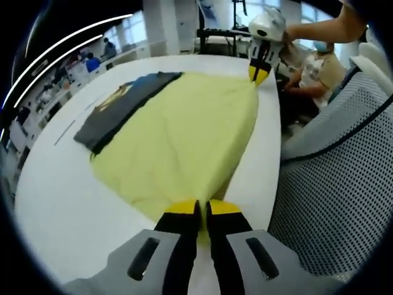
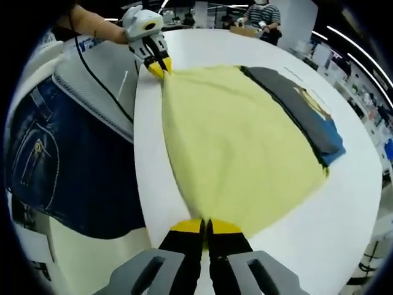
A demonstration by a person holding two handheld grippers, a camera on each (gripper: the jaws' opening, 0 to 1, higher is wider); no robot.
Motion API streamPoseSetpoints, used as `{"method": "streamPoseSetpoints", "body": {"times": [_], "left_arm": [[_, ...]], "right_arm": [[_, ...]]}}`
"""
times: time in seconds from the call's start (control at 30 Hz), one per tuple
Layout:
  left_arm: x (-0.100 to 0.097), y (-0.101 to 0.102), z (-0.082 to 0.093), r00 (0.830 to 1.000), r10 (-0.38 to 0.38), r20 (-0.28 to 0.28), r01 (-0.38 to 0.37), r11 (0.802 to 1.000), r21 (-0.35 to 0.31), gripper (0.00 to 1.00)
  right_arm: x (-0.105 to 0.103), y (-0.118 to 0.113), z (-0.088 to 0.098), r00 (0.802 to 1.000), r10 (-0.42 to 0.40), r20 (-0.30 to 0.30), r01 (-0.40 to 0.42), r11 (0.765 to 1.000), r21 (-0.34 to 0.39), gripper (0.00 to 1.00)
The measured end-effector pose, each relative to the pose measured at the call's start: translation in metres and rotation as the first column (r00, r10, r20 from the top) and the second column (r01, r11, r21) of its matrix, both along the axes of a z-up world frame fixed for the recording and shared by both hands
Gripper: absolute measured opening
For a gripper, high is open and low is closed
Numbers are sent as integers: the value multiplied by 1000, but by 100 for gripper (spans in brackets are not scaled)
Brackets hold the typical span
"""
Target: Fold the garment on the visible template until the final outline fits inside the template.
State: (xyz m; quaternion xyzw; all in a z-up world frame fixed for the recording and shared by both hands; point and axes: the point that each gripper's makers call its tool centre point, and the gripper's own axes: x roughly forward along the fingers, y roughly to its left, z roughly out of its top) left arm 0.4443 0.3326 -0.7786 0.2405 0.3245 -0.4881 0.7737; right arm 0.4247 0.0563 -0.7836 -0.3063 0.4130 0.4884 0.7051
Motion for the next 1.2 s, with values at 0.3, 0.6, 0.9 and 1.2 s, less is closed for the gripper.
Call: {"method": "streamPoseSetpoints", "body": {"times": [0.3, 0.6, 0.9, 1.2], "left_arm": [[5, 3, 16, 999, 30, 14, -29, 999, -32, 2], [9, 8, 35, 998, 60, 29, -59, 998, -22, 1], [2, 7, 45, 999, 42, 22, -42, 999, -20, 1], [-7, 9, 53, 1000, 26, 15, -26, 1000, -14, 1]], "right_arm": [[5, 0, 18, 999, -29, 28, 28, 999, 33, 0], [5, 5, 35, 996, -74, 49, 70, 994, 80, 0], [2, 8, 55, 992, -106, 65, 98, 988, 117, 0], [-9, 14, 66, 993, -98, 61, 91, 989, 118, 0]]}}
